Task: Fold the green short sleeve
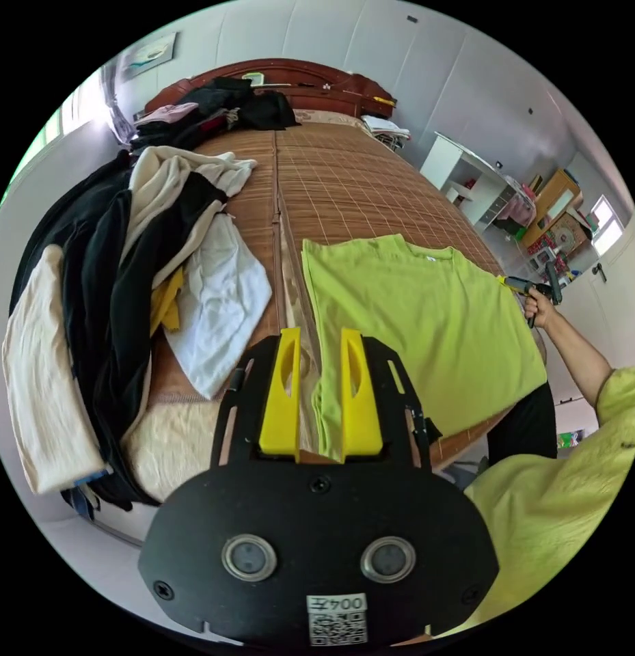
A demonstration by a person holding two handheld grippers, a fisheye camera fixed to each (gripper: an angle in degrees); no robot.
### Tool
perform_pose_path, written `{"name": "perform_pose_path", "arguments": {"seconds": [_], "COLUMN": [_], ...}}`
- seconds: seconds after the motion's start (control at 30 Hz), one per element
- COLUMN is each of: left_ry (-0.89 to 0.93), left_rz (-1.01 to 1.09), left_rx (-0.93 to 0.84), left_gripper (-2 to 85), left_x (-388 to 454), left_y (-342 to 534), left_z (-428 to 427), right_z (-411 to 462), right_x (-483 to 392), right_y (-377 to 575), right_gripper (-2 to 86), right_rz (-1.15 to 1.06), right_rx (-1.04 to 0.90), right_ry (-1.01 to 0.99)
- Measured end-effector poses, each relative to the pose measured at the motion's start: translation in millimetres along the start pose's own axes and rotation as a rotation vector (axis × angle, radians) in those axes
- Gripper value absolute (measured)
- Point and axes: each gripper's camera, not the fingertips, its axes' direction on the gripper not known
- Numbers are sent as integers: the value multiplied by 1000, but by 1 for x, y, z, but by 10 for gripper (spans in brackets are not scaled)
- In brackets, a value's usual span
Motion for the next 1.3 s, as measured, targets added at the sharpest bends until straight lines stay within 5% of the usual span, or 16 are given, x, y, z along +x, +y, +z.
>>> {"name": "perform_pose_path", "arguments": {"seconds": [0.3, 0.63, 1.3], "left_ry": [37, 93, 38], "left_rz": [21, 21, 76], "left_rx": [-151, -151, 305], "left_gripper": [110, 67, 8], "left_x": [-30, -35, -3], "left_y": [-122, -143, -66], "left_z": [108, 144, 31], "right_z": [10, 12, -89], "right_x": [-23, -29, -149], "right_y": [11, 14, 67], "right_gripper": [64, 51, 0], "right_rz": [-47, -40, -244], "right_rx": [-6, -23, 311], "right_ry": [75, 50, 266]}}
